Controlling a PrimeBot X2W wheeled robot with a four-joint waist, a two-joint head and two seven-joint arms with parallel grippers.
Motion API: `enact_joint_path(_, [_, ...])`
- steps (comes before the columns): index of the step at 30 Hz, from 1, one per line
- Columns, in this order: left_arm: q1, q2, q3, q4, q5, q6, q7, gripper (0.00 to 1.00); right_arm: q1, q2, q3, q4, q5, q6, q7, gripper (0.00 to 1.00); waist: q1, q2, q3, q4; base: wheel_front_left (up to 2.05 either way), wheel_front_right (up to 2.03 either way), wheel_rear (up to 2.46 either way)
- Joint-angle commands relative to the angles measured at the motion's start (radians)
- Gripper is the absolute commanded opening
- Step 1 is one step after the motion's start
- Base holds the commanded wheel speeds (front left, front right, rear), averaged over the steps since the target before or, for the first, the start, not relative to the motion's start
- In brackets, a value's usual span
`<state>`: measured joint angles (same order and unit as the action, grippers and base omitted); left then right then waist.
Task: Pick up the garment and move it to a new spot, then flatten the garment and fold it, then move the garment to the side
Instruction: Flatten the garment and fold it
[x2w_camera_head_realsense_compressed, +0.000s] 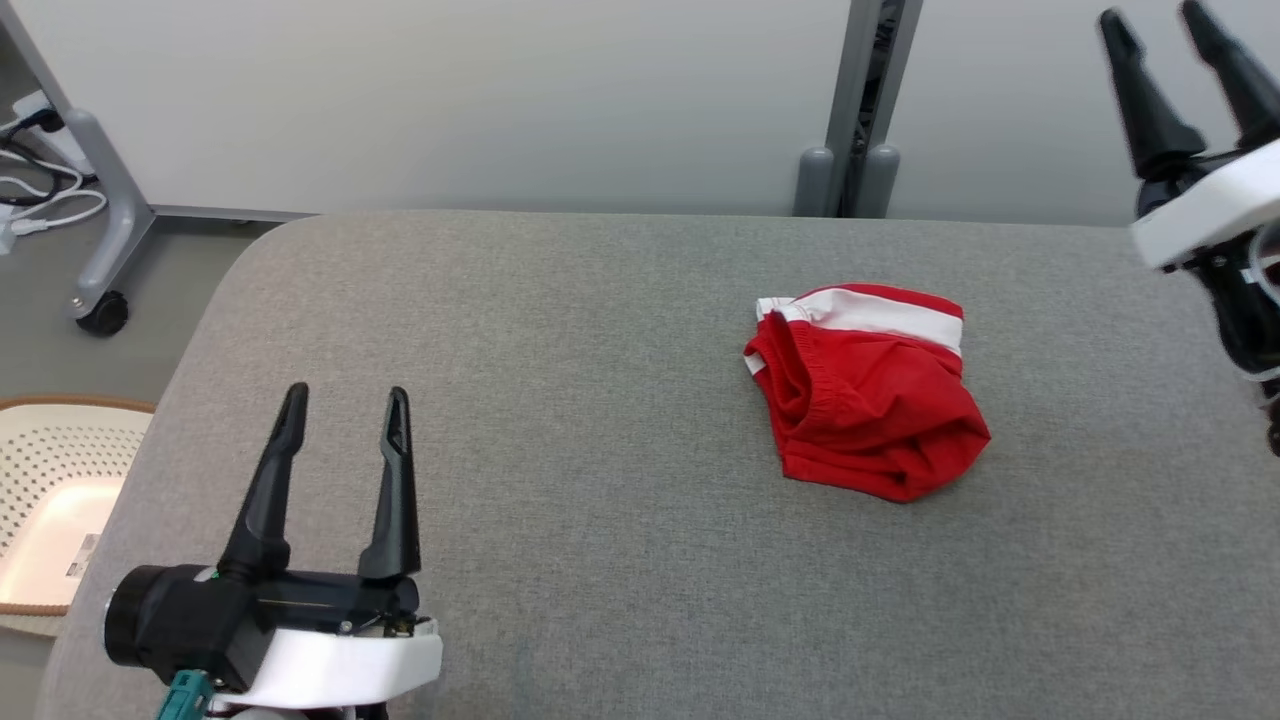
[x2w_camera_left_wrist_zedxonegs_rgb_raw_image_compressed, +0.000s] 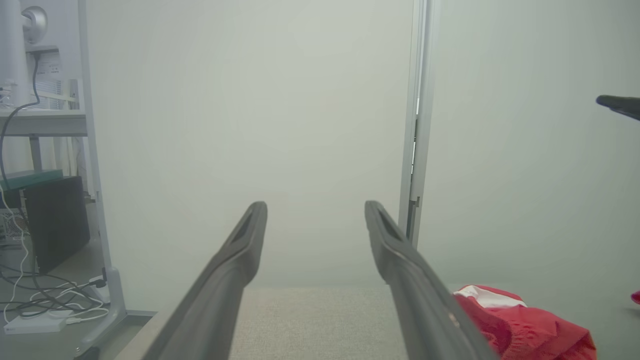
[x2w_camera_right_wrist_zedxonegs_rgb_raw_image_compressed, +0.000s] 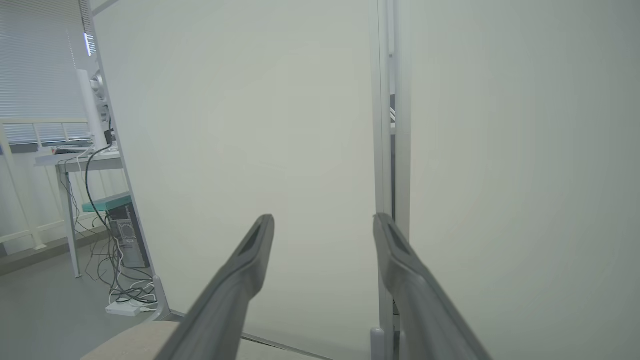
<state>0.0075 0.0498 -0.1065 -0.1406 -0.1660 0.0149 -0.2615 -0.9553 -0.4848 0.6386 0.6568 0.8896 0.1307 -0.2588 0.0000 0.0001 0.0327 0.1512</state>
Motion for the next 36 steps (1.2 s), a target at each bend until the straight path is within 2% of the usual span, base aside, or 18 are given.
enact_joint_path(1, [-0.021,0.003,0.015,-0.014,-0.011,0.006,-0.003,1.00,0.046,-0.008,-0.072,-0.061,-0.057,0.000,-0.007,1.00,0.0000,-0.0001,0.001,-0.021,0.00,0.00,0.00])
enact_joint_path(3, [-0.024,0.003,0.031,-0.035,-0.018,0.007,-0.003,1.00,0.175,-0.002,-0.237,-0.163,-0.156,0.000,-0.006,1.00,0.0000,-0.0001,0.001,-0.036,0.00,0.00,0.00])
enact_joint_path(6, [-0.024,0.003,0.052,-0.050,-0.023,0.006,-0.003,1.00,0.364,0.060,-0.450,-0.344,-0.307,0.000,-0.005,1.00,0.0000,-0.0001,0.002,-0.056,0.00,0.00,0.00])
enact_joint_path(8, [-0.019,0.003,0.064,-0.054,-0.023,0.002,-0.002,1.00,0.489,0.118,-0.553,-0.447,-0.377,0.000,-0.006,1.00,0.0000,-0.0001,0.004,-0.069,0.00,0.00,0.00])
enact_joint_path(11, [-0.008,0.003,0.074,-0.044,-0.016,-0.006,-0.003,1.00,0.645,0.197,-0.644,-0.540,-0.458,0.000,-0.006,1.00,0.0000,-0.0001,0.007,-0.083,0.00,0.00,0.00])
enact_joint_path(17, [0.018,0.003,0.062,0.003,0.013,-0.031,-0.003,1.00,0.815,0.303,-0.703,-0.615,-0.531,0.000,-0.006,1.00,0.0000,-0.0001,0.012,-0.099,0.00,0.00,0.00])
enact_joint_path(22, [0.030,0.003,0.043,0.018,0.018,-0.033,-0.003,1.00,0.854,0.336,-0.706,-0.632,-0.554,0.000,-0.006,1.00,0.0000,-0.0001,0.017,-0.100,0.00,0.00,0.00])
enact_joint_path(35, [0.001,0.003,0.020,0.027,0.023,-0.037,-0.003,1.00,0.798,0.300,-0.711,-0.627,-0.563,0.000,-0.006,1.00,0.0000,-0.0001,0.056,-0.059,0.00,0.00,0.00])
enact_joint_path(36, [-0.001,0.003,0.019,0.027,0.023,-0.037,-0.003,1.00,0.793,0.291,-0.702,-0.618,-0.558,0.000,-0.006,0.54,0.0000,-0.0001,0.062,-0.056,0.00,0.00,0.00])
